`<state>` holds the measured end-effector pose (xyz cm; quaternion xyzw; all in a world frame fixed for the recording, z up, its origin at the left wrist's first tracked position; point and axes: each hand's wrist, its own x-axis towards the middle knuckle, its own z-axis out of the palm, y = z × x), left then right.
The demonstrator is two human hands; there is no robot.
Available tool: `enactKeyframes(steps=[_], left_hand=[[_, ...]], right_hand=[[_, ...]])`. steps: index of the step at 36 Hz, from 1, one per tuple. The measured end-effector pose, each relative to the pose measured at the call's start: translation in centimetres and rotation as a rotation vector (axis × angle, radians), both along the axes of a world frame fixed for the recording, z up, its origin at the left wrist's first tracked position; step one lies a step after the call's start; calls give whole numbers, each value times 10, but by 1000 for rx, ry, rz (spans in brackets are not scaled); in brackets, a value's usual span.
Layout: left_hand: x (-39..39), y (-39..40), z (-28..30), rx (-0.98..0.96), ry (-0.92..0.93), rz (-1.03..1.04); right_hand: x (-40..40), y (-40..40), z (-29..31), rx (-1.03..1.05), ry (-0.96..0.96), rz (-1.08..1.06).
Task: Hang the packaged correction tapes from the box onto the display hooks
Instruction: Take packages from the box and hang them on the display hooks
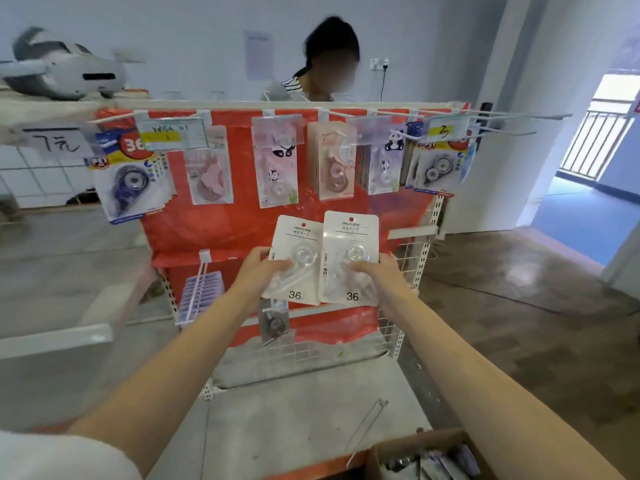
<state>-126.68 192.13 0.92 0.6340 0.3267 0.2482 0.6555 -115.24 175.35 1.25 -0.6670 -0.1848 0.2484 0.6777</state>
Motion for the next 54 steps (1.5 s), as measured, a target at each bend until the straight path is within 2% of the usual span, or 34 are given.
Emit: enactKeyframes(steps=[7,16,36,46,54], left_hand=[[-28,-38,2,28,-11,-22],[-47,-70,2,11,-14,-54],[-21,-159,-4,209,158,-265],[-42,-144,-21,228,195,-204],[-70,-117,-17,276,206,-47]], right_hand=[[-21,-30,-4,-7,42,33],[-36,-58,-8,-30,-1,30],[-28,-140,-25,-121,5,-48],[-31,-120,-42,-134,2,21],[-44,-80,-41,-136,16,146]])
